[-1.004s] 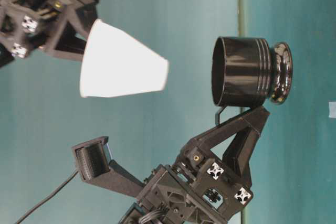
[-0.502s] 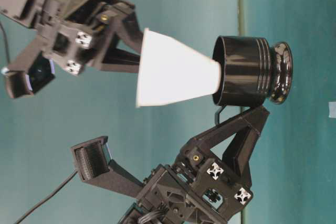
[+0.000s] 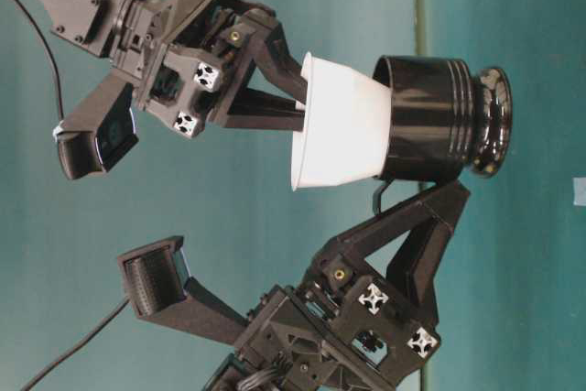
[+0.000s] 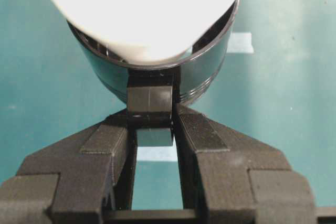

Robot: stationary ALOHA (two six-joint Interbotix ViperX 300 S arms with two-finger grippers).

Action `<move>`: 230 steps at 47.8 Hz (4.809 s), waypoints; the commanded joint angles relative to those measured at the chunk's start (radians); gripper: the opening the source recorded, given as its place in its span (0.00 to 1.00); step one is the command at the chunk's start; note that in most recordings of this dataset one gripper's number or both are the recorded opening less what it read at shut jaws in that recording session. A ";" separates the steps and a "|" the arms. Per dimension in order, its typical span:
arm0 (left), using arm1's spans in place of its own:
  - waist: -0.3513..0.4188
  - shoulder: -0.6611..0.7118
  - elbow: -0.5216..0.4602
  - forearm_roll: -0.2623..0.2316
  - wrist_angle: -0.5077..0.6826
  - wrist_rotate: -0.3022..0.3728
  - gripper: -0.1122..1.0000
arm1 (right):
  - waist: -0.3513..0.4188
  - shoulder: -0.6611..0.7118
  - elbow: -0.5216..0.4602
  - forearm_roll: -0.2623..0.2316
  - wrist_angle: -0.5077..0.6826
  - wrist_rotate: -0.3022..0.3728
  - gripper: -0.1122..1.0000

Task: Holding the cup holder with the left arm, the right arm places the cup into the cup holder.

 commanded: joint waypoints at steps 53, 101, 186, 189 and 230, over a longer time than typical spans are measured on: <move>-0.003 -0.018 -0.009 0.002 -0.080 0.002 0.32 | 0.005 0.026 0.002 -0.014 0.008 -0.002 0.13; -0.003 0.000 0.048 0.002 -0.193 -0.005 0.32 | -0.011 -0.064 -0.015 -0.051 0.035 0.006 0.92; -0.006 0.170 0.095 0.002 -0.336 -0.078 0.32 | -0.018 -0.118 0.015 -0.049 0.054 0.044 0.92; -0.005 0.172 0.094 0.002 -0.330 -0.078 0.32 | -0.018 -0.118 0.018 -0.049 0.052 0.043 0.92; -0.002 0.123 0.078 0.002 -0.318 -0.087 0.94 | -0.018 -0.118 0.037 -0.049 0.046 0.044 0.92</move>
